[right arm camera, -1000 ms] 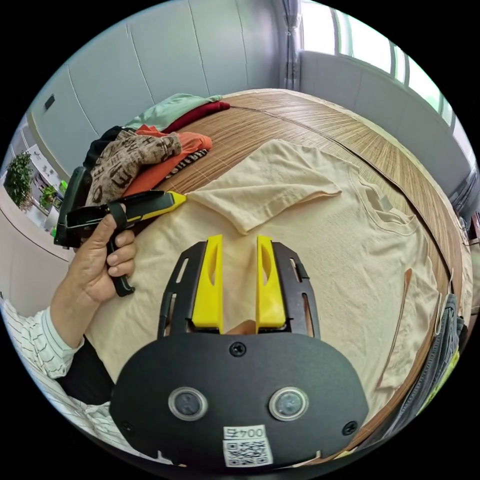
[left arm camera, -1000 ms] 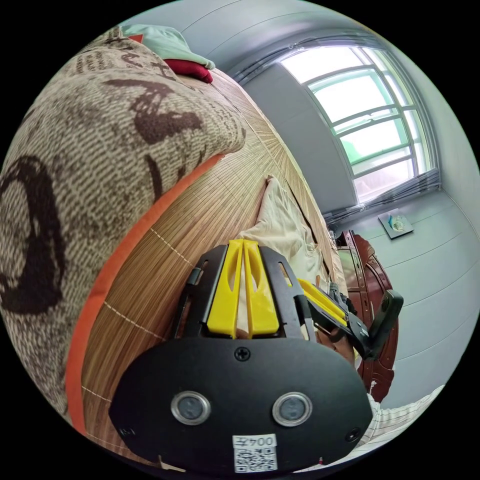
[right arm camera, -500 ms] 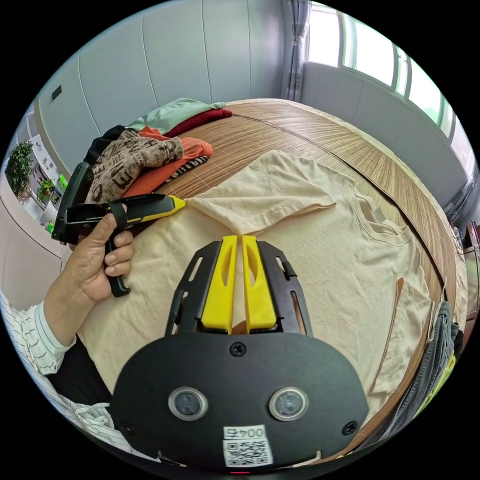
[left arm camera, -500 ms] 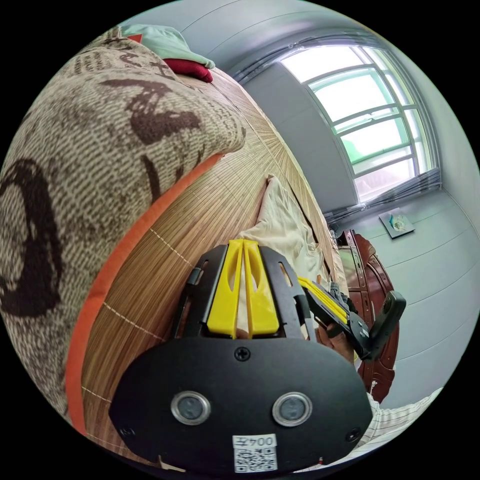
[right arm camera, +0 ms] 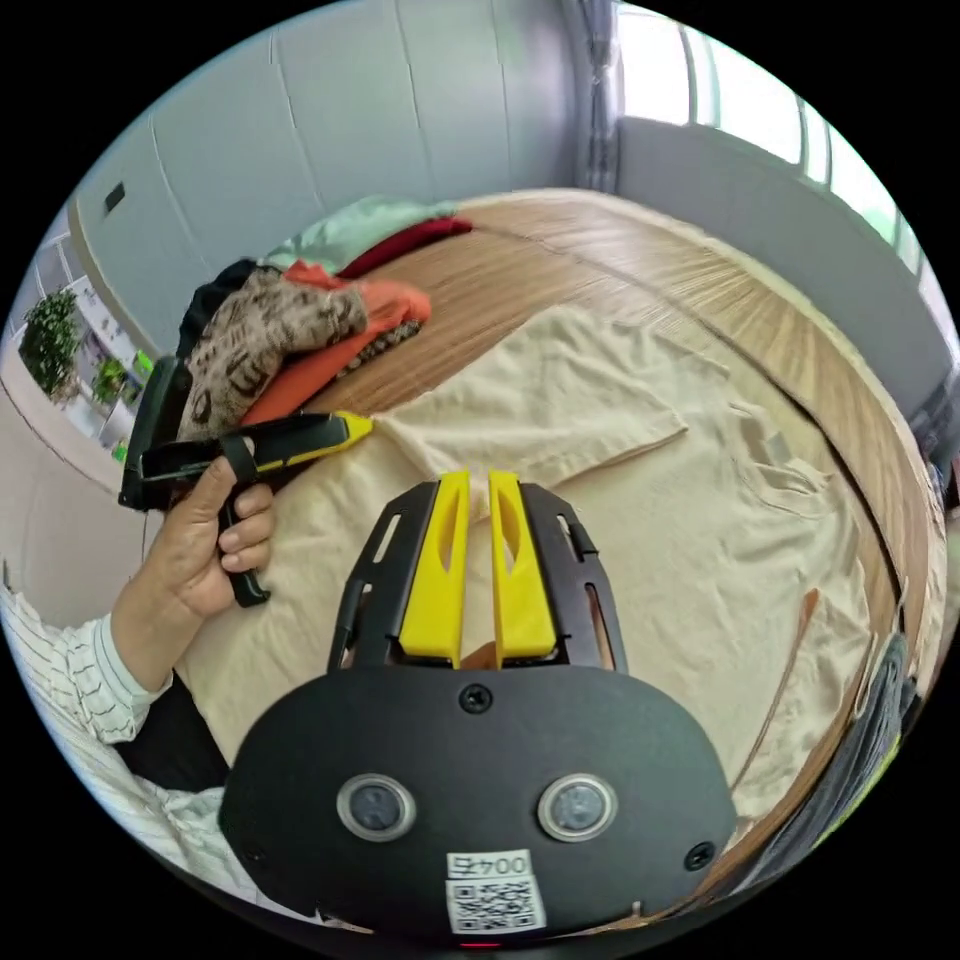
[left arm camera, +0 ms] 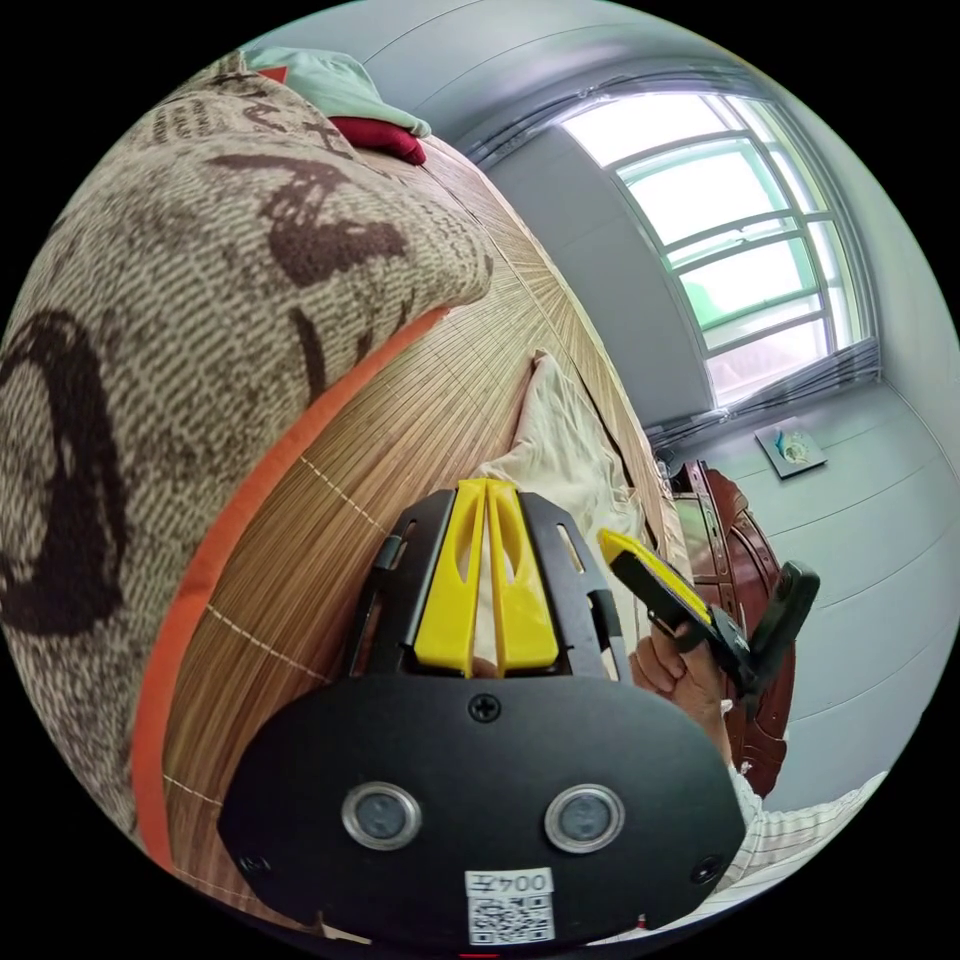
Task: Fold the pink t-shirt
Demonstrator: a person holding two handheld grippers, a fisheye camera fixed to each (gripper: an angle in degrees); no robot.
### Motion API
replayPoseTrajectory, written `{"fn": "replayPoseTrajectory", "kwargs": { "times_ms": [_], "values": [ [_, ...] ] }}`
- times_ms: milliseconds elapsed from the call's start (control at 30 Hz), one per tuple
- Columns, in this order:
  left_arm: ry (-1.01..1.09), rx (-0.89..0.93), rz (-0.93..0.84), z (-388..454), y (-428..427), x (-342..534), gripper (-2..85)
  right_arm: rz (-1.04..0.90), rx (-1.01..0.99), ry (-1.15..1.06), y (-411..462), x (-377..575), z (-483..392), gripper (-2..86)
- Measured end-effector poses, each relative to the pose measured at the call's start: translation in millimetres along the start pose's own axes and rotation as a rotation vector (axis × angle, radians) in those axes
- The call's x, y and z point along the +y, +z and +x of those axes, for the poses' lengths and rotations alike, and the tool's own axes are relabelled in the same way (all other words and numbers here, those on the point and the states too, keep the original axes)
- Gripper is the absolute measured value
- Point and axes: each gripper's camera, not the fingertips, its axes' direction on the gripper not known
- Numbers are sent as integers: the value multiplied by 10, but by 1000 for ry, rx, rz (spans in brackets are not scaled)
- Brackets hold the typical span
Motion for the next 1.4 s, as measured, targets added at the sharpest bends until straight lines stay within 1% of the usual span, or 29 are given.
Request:
{"fn": "replayPoseTrajectory", "kwargs": {
  "times_ms": [33, 100, 167, 200, 267, 300, 367, 467, 567, 700, 800, 933, 1100, 1167, 1233, 1267, 1300, 1367, 1400],
  "values": [
    [-2, 4, 0, -11, -5, -10, 1, -132, -25, -30, 174, -100, 5, 49],
    [-5, 10, 0, -23, -12, -24, 1, -90, -18, -63, 10, -223, 32, 45],
    [-6, 9, -2, -24, -17, -39, 2, 32, -11, -48, -299, -495, 197, 40],
    [-6, 9, -2, -26, -21, -49, 2, 59, -9, -38, -343, -588, 258, 39],
    [-8, 12, -3, -32, -28, -64, 2, 69, -39, 14, -312, -1095, 541, 39],
    [-10, 15, -3, -38, -34, -73, 2, 52, -48, 16, -256, -1237, 597, 40],
    [-14, 22, -4, -51, -42, -87, 2, -48, -40, 34, 48, -1768, 764, 44],
    [-16, 26, -6, -57, -55, -109, 2, -174, -26, 8, 371, -2225, 782, 58],
    [-15, 27, -5, -51, -73, -123, 2, -260, 17, 12, 541, -2466, 773, 71],
    [-16, 32, -4, -46, -105, -136, 2, -343, 41, 14, 669, -2583, 759, 64],
    [-15, 32, -2, -30, -129, -141, 2, -383, 82, -6, 758, -2626, 668, 30],
    [-15, 34, 0, -6, -168, -141, 1, -277, 103, -6, 814, -2648, 531, 9],
    [-18, 40, 0, 27, -213, -133, 1, -189, 57, 18, 646, -2528, 597, 36],
    [-18, 38, 0, 49, -230, -127, 1, -29, 30, 62, 257, -2329, 687, 31],
    [-17, 33, 1, 88, -256, -112, 2, 59, -42, 94, 46, -2081, 740, 7],
    [-16, 31, 2, 100, -263, -108, 2, 68, -66, 89, 21, -1918, 733, 2],
    [-13, 27, 3, 125, -277, -98, 2, 46, -67, 84, 58, -1854, 722, 0],
    [-10, 23, 8, 161, -304, -78, 2, -136, 16, 76, 379, -1651, 680, -4],
    [-10, 25, 10, 181, -323, -64, 2, -103, 18, 76, 351, -1592, 667, -4]
  ]
}}
